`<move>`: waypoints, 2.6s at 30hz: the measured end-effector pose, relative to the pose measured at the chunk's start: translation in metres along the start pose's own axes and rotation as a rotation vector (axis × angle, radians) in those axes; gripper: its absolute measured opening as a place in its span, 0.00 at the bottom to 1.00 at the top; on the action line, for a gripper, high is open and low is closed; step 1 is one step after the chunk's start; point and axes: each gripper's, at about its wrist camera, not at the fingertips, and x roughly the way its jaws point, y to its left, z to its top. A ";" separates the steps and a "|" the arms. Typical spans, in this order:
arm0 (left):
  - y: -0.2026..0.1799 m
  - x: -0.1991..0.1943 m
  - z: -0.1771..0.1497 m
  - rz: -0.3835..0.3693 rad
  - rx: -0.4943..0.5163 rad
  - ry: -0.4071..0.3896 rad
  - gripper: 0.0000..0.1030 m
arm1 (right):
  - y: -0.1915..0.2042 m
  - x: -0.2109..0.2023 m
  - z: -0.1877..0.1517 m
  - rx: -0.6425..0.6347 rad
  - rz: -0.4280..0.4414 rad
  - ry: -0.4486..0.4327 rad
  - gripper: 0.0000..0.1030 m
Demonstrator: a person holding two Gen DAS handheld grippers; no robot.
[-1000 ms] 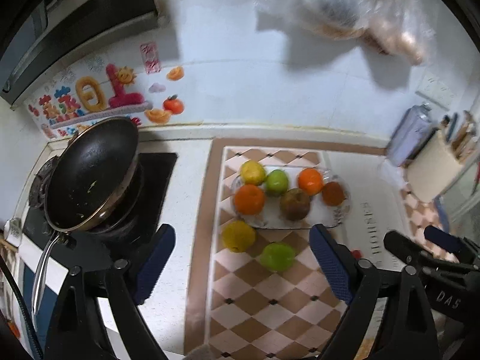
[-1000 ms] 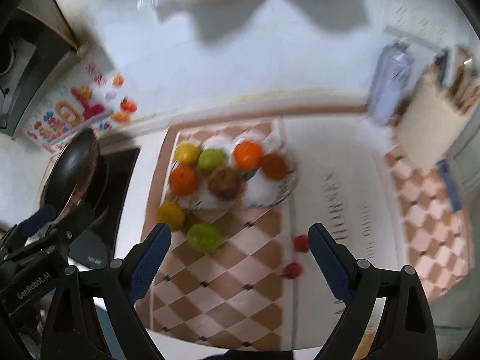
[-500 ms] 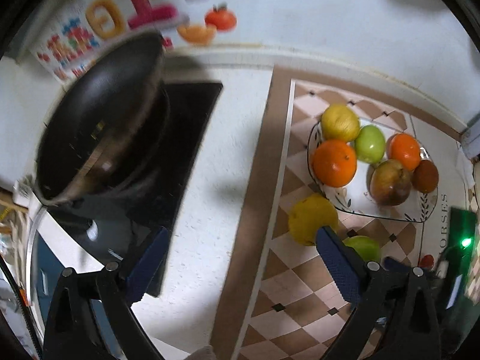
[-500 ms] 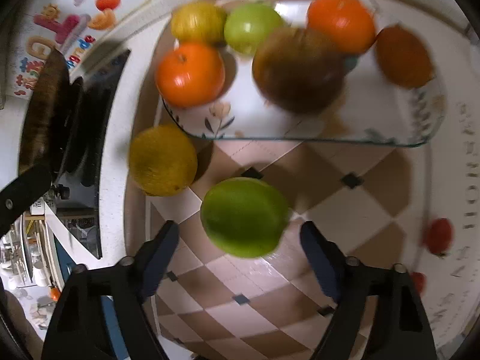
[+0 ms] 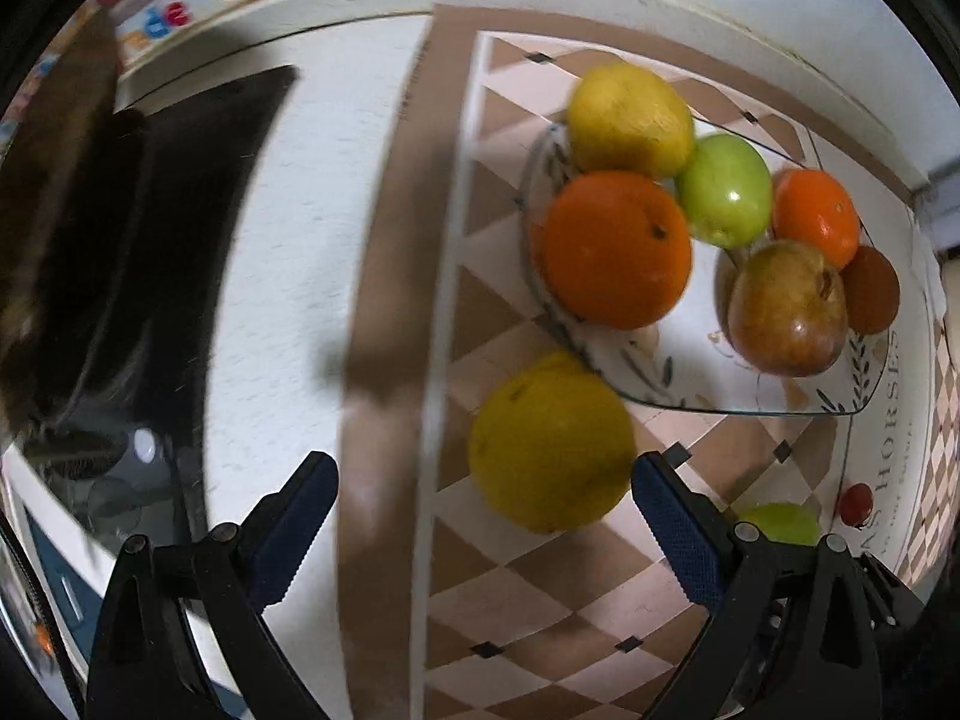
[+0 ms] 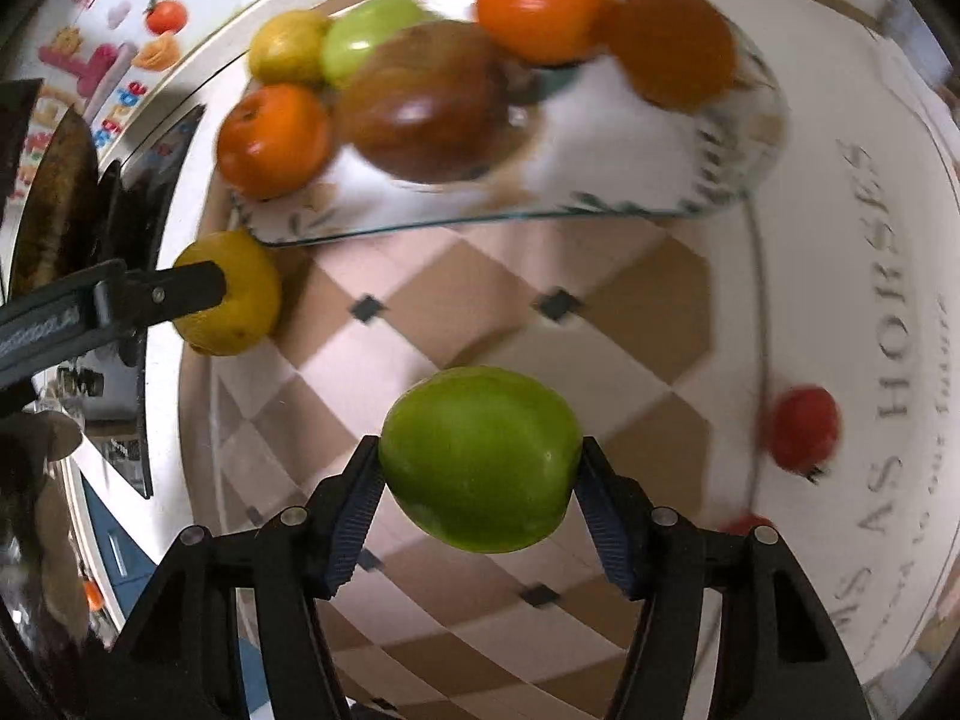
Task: Organize fruits
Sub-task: 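Grasp the green apple with the right tool while the left tool grasps the yellow citrus, then lower the green apple and yellow citrus onto the white plate and open both tools, then withdraw both tools and move toward the two red tomatoes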
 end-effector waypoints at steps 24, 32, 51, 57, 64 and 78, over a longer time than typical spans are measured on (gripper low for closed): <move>-0.033 -0.049 -0.022 -0.144 0.048 -0.127 0.59 | -0.025 -0.053 0.014 0.043 0.047 -0.124 0.64; -0.054 -0.043 0.013 -0.147 0.048 -0.133 0.59 | -0.043 -0.064 0.063 0.053 0.004 -0.185 0.64; -0.063 -0.017 0.019 -0.176 0.010 -0.085 0.61 | -0.048 -0.046 0.080 0.015 -0.010 -0.206 0.78; -0.058 -0.030 0.022 -0.162 -0.028 -0.100 0.61 | -0.050 -0.060 0.074 0.011 -0.016 -0.228 0.84; -0.046 -0.056 0.015 -0.139 -0.061 -0.144 0.78 | -0.052 -0.085 0.061 0.011 -0.089 -0.241 0.93; -0.055 -0.109 -0.044 0.002 0.010 -0.281 0.87 | -0.031 -0.150 0.018 -0.062 -0.163 -0.339 0.93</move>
